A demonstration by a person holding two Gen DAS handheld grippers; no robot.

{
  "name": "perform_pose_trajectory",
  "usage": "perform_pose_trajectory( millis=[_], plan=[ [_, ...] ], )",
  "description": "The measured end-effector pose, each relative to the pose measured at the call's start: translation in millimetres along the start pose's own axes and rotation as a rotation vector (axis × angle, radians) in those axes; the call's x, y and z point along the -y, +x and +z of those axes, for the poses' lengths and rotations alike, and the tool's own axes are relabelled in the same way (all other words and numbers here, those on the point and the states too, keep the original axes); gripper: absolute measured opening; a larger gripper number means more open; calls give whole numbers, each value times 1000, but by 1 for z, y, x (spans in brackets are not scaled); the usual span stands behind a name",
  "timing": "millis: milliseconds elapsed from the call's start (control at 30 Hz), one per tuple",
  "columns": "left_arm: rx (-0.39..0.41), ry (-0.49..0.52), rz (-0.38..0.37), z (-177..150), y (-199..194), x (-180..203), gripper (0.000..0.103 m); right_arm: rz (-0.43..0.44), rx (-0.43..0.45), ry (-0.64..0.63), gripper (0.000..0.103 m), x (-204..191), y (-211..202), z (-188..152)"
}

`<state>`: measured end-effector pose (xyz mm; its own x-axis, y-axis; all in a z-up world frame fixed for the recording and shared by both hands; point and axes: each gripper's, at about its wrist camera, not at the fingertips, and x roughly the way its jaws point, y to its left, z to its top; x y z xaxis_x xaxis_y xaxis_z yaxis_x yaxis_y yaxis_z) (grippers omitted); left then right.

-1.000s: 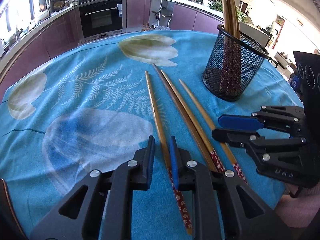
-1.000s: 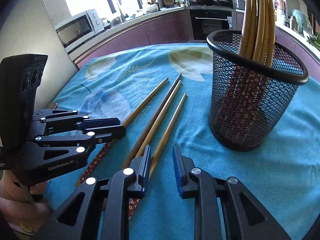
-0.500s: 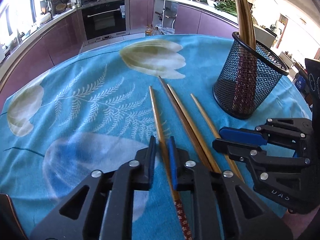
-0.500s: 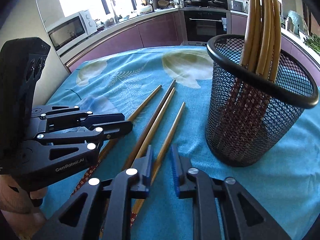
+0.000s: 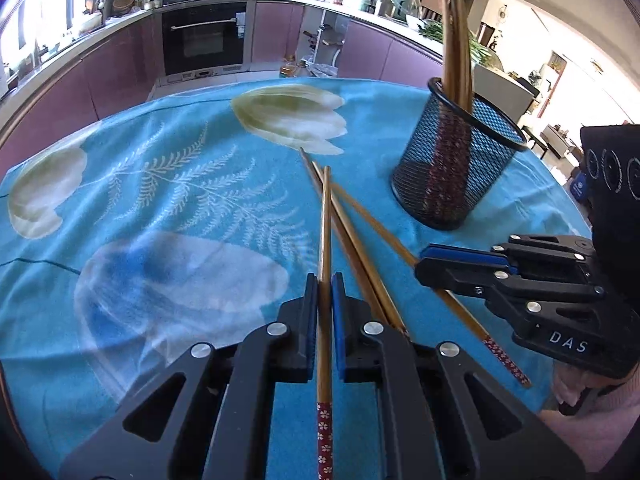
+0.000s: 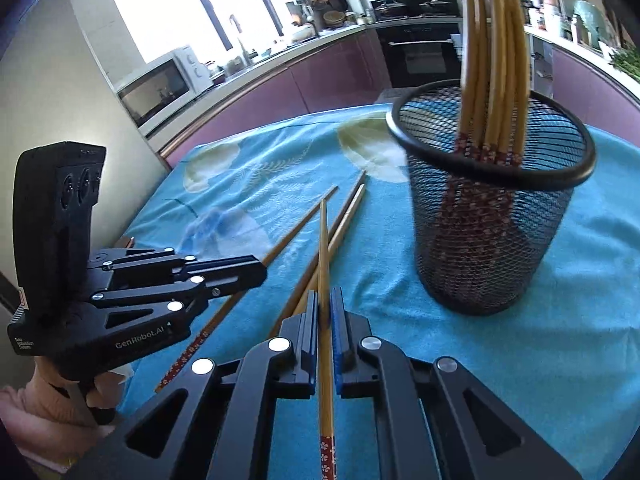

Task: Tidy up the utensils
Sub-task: 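Close the right gripper on one wooden chopstick, then lift the chopstick upright with the right gripper above the mesh cup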

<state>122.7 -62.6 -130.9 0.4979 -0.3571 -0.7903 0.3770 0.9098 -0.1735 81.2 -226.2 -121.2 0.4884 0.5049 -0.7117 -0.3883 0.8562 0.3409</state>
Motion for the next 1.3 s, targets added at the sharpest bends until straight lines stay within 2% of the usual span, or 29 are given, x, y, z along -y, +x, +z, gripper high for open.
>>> perform_pose_trajectory(
  millis=[67, 300, 600, 767, 933, 1300],
  plan=[
    [-21, -2, -18, -3, 3, 0, 8, -6, -12, -13, 5, -2, 2, 0],
    [-54, 28, -13, -3, 12, 2, 9, -47, -62, -31, 9, -2, 15, 0],
    [-62, 24, -1, 11, 24, 1, 8, -43, -54, -31, 6, 0, 16, 0],
    [-49, 21, -2, 9, 18, 4, 8, -37, -16, -32, 6, 0, 1, 1],
    [-1, 18, -20, 12, -1, 4, 8, -27, 50, -30, 6, 0, -25, 5],
    [101, 39, -110, 25, -50, 14, 8, -26, 184, -23, 6, 5, -78, 15]
  ],
)
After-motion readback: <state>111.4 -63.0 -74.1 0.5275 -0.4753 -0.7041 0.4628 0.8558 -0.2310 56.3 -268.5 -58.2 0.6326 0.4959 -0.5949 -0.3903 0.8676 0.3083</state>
